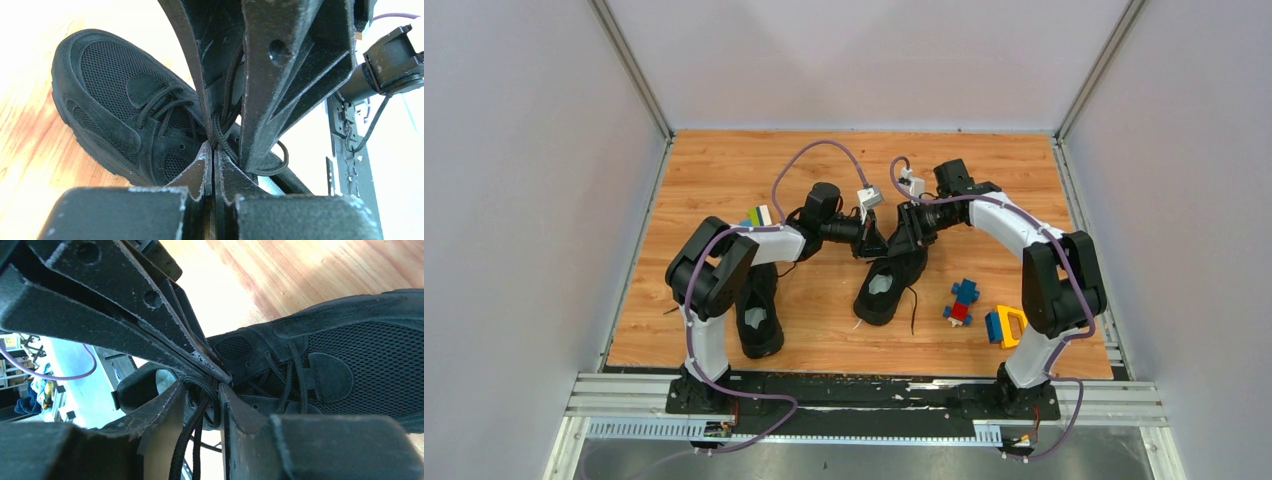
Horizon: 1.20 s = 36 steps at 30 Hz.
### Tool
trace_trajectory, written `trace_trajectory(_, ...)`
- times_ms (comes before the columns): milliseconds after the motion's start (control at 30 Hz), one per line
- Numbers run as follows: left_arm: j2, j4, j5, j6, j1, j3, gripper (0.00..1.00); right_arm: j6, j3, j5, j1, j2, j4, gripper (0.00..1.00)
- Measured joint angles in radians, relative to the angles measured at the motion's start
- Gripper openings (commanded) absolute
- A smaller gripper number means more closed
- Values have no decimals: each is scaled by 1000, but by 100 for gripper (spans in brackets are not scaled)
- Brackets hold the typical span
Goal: Tie the shoes
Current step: Cross the shoelace with the shoelace.
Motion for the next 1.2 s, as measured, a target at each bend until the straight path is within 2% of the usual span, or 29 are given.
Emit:
trace_trajectory(200,-2,-25,-6,11,0,9,0,3,4,55,3,0,-2,16)
trace_trajectory(333,-3,-42,-11,26,0,14,0,-13,6,84,4,-6,-15,11)
trace_trajectory(833,-24,-101,-16,94,-4,34,0,-94,16,165,17,-40,-50,6)
trace_trajectory(1200,-24,-54,1,45,-8,34,0,-109,19,229,22,-49,-52,7)
